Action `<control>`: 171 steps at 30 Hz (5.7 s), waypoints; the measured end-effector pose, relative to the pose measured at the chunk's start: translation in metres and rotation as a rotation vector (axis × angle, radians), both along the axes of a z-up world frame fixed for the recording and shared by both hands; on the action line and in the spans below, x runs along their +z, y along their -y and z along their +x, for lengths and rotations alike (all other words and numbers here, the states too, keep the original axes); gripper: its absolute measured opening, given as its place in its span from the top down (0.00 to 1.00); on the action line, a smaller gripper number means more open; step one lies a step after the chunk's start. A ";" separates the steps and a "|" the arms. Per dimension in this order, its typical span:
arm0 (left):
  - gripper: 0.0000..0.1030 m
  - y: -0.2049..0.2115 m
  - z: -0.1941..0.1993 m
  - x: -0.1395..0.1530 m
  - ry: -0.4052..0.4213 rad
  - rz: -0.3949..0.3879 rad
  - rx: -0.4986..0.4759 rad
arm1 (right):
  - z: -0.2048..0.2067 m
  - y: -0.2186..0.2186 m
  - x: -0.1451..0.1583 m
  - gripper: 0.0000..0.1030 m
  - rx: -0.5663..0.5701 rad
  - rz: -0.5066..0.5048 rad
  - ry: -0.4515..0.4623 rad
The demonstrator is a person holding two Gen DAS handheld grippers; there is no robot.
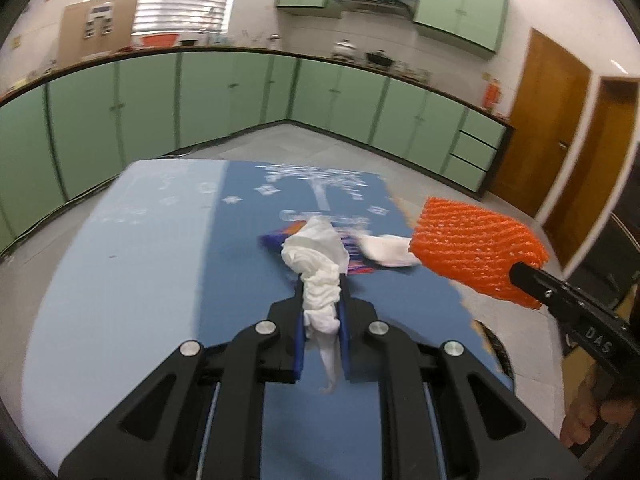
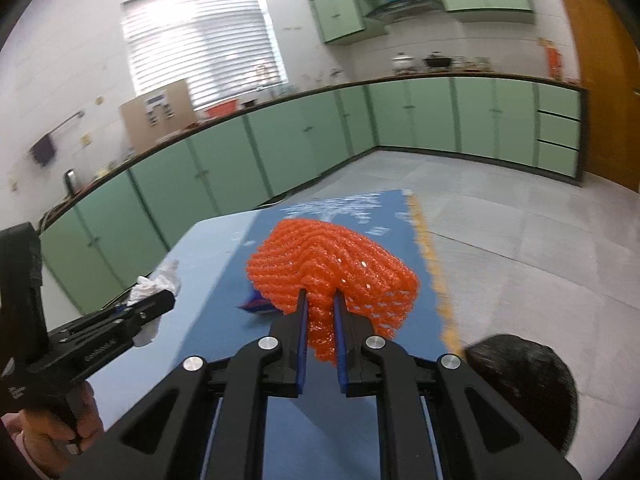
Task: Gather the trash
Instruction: 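Carry the tissue and orange net over the bin and open both grippers, then bring both grippers back over the table toward the biscuit bag and tissue, then grasp the blue biscuit bag with the left gripper while the right gripper grasps the white tissue, then carry the biscuit bag and tissue over the black bin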
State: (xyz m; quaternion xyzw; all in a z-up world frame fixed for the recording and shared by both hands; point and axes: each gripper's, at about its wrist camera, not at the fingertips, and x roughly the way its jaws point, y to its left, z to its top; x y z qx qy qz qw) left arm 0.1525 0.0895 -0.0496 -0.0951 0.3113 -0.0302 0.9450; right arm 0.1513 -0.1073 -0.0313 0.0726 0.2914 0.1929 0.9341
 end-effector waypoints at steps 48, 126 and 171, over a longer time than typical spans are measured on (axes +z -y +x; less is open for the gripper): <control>0.60 0.298 0.072 -0.085 -0.144 0.059 -0.514 | -0.030 0.237 -0.120 0.56 -0.558 -0.027 -0.244; 0.20 0.004 0.112 -0.048 -0.089 0.137 0.101 | 0.160 -0.066 -0.079 0.88 -0.069 -0.190 -0.168; 0.94 0.054 0.095 0.002 -0.017 0.106 0.055 | 0.115 0.006 0.006 0.88 -0.184 -0.119 -0.071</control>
